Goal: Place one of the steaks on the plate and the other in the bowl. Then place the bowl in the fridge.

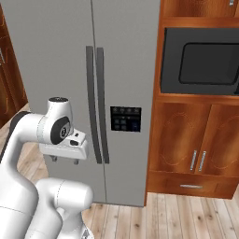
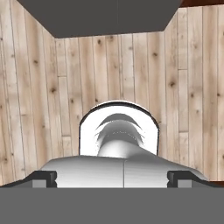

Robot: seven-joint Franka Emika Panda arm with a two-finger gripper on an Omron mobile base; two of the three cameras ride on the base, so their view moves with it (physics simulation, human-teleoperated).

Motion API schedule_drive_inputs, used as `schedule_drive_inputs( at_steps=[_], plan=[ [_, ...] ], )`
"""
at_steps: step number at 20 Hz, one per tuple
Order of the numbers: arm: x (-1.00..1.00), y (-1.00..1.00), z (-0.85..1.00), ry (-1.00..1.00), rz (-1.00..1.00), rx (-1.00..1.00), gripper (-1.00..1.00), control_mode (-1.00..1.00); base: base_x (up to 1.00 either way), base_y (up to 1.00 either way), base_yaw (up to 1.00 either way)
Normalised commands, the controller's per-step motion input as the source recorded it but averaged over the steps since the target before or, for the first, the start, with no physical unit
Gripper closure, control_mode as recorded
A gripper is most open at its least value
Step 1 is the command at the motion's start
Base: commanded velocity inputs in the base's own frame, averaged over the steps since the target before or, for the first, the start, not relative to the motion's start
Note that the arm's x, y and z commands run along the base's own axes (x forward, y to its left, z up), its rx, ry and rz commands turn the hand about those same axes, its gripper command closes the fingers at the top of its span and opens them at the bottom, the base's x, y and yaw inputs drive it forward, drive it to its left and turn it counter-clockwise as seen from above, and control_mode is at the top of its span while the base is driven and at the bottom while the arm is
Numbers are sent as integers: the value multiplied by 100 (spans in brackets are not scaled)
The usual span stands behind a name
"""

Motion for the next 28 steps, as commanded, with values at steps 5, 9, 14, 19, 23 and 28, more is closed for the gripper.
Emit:
schedule_drive_inputs(
  at_steps=[5,9,14,19,23,28],
  plan=[
    [4,-7,-1,-16,0,0,-100,-100,0,0,0],
    [73,-3,-4,-64,10,0,-100,-100,0,0,0],
    [98,0,12,-51,6,0,-100,-100,0,0,0],
    [100,0,9,6,-22,1,-100,-100,0,0,0],
    [82,-22,26,12,-9,2,-100,-100,0,0,0],
    [51,-26,39,0,9,4,-100,-100,0,0,0]
  ],
)
